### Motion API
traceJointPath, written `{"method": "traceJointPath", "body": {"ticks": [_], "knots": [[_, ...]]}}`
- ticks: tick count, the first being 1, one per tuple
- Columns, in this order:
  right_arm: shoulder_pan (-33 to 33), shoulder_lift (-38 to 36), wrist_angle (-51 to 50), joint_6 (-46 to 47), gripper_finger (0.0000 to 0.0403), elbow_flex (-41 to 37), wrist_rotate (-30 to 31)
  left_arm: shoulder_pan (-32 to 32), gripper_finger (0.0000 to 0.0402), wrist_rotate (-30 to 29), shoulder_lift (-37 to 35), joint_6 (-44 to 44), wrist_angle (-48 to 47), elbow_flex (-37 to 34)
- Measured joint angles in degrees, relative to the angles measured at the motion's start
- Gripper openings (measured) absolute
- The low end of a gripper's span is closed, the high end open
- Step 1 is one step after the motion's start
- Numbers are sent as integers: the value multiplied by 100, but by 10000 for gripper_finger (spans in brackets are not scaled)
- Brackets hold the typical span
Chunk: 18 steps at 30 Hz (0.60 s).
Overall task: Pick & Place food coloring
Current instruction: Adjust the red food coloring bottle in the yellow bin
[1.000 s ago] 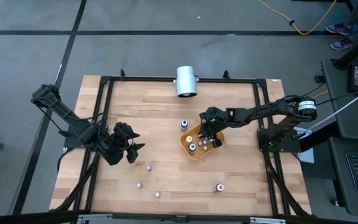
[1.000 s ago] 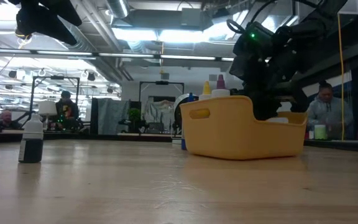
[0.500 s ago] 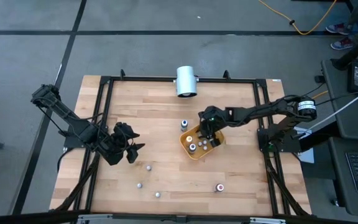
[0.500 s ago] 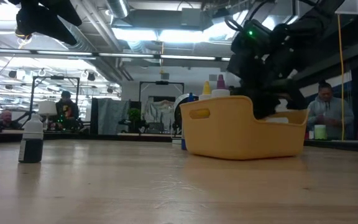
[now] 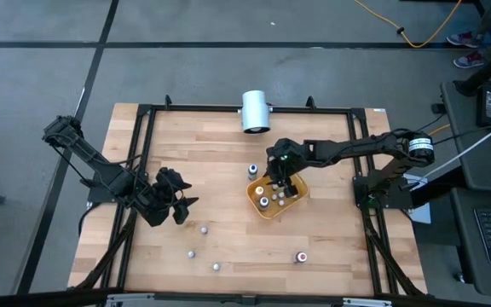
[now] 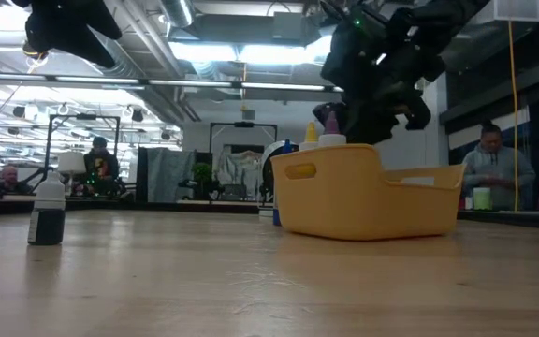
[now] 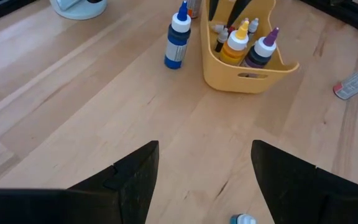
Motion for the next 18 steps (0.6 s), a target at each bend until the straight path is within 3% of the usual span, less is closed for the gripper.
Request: {"method": "traceJointPath", "body": {"ticks": [5,8,12,18], "knots": [[2,-233,-514,81,140,32,60,0,249,38,0,46,-2,0],[4,-483,-740,384,135,32,508,0,249,41,0,78,-2,0],[41,-860,-1076,1298,126,34,1167,0,249,44,-2,194,-2,0],[147,-1108,-1433,2749,118,34,1255,0,249,12,-2,366,-3,0]]}}
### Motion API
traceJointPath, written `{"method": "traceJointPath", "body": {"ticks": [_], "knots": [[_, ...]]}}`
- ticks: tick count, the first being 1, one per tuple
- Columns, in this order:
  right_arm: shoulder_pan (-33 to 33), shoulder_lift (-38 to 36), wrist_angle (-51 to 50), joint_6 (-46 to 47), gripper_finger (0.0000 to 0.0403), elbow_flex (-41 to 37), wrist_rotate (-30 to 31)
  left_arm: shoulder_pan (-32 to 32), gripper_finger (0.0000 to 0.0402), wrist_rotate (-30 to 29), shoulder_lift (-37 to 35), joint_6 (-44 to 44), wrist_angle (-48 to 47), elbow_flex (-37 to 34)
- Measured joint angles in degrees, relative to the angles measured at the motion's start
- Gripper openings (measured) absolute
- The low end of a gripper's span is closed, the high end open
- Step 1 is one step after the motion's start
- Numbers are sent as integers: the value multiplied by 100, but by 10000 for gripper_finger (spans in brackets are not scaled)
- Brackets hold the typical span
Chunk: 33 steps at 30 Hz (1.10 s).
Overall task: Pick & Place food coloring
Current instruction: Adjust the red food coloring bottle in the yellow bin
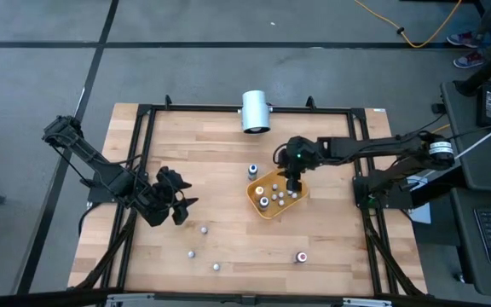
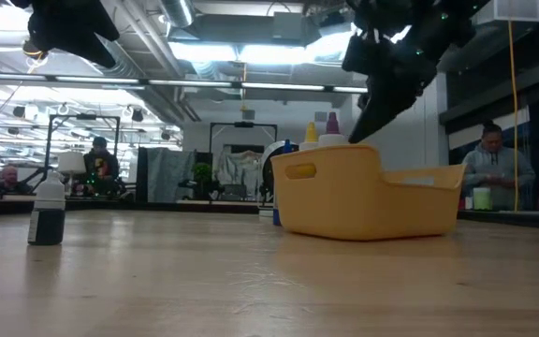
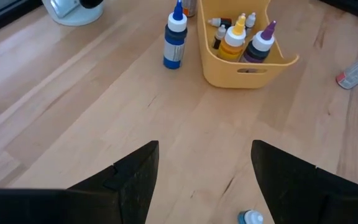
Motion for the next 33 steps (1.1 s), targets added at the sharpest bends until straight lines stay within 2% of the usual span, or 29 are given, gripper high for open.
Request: {"method": "traceJointPath", "body": {"ticks": [5,12,17,33], "knots": [[185,108,-145,797,118,0,25,0,249,-116,0,39,-2,0],[281,251,-279,1647,118,-2,397,0,249,-182,0,41,-2,0],[281,354,-734,2183,118,-2,446,0,249,-220,0,75,0,0],[281,1086,-874,2561,118,-6,275,0,249,-322,0,179,5,0]]}}
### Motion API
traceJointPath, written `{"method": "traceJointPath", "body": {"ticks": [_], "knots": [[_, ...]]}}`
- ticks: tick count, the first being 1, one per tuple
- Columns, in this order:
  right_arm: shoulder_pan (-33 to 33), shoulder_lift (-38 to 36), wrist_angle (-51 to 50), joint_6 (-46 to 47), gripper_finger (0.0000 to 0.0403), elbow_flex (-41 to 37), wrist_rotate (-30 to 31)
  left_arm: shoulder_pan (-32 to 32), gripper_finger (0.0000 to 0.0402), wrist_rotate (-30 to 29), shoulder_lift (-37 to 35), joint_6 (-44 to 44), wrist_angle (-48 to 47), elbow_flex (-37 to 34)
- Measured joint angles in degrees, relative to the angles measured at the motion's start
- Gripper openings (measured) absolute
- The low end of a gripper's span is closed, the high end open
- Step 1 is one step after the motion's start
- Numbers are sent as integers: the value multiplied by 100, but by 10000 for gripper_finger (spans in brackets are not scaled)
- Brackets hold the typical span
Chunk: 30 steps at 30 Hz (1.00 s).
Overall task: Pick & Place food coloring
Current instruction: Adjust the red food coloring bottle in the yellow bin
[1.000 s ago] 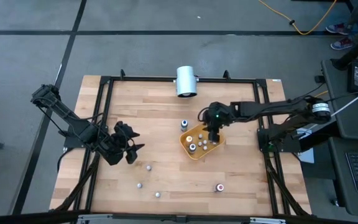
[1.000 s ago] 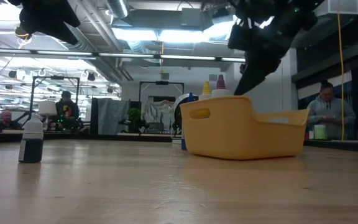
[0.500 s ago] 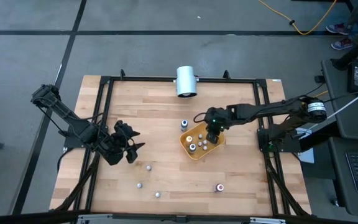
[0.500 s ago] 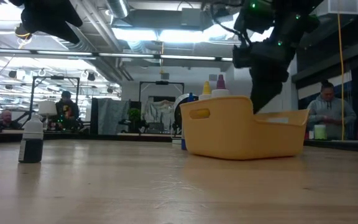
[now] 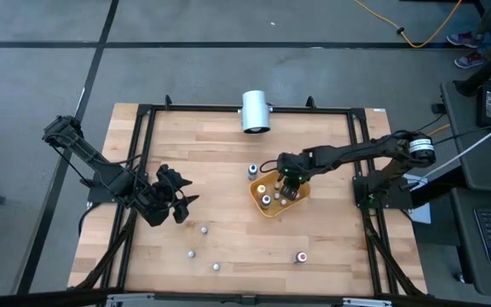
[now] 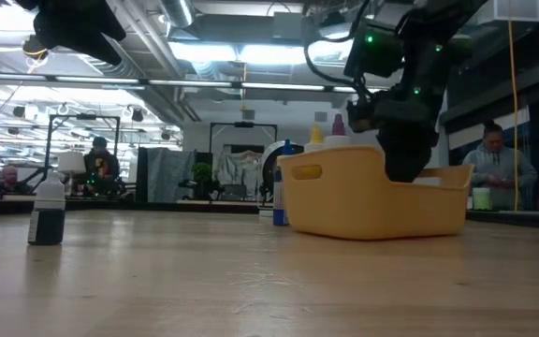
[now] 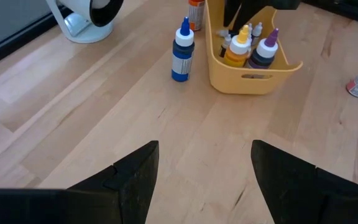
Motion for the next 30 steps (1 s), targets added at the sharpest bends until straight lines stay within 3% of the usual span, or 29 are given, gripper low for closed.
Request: {"method": "traceJointPath", "body": {"ticks": [18,26,30], "knots": [[37,139,-405,44,118,121,-114,0,249,39,0,96,0,0],[35,307,-1388,-232,118,750,703,0,249,-98,0,310,-2,0],[43,693,-1641,-204,111,1040,726,2,249,-112,0,313,-6,0]]}}
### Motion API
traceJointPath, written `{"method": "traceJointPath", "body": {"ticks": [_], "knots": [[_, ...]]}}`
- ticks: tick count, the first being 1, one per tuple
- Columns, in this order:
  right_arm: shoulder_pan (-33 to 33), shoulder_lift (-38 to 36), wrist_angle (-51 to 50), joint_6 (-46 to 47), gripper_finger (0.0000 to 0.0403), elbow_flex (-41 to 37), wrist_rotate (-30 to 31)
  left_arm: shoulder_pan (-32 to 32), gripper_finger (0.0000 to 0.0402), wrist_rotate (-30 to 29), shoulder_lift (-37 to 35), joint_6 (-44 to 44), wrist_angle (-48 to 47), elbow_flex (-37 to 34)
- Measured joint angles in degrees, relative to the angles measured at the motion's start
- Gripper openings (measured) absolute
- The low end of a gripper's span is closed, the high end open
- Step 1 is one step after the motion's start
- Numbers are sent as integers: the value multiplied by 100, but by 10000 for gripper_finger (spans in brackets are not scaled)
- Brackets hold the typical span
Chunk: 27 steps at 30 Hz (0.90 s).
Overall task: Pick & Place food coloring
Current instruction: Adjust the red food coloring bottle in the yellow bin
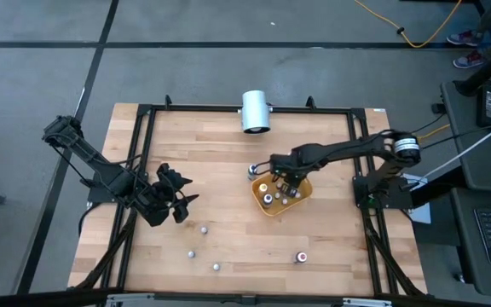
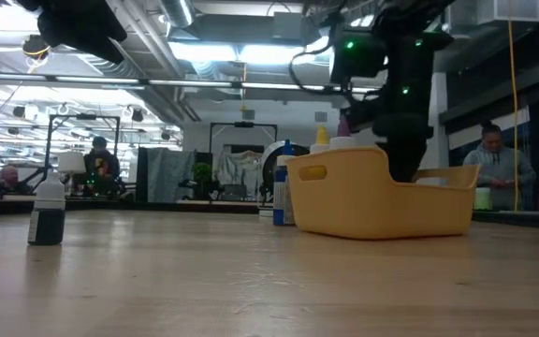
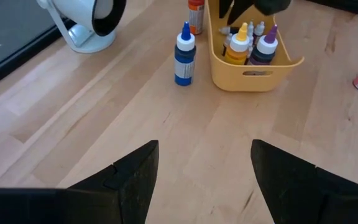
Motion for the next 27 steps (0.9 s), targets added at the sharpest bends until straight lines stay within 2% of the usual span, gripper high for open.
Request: {"method": "traceJointPath", "body": {"ticks": [9,14,19,27], "knots": [[106,885,-435,6,51,715,44,0,249,13,0,45,3,-1],[106,960,-559,153,46,906,46,-5,249,109,0,120,2,-2],[106,928,-840,340,71,999,53,-7,249,264,0,358,2,-2],[136,931,-916,601,146,1001,-6,-7,249,262,0,519,2,-2]]}}
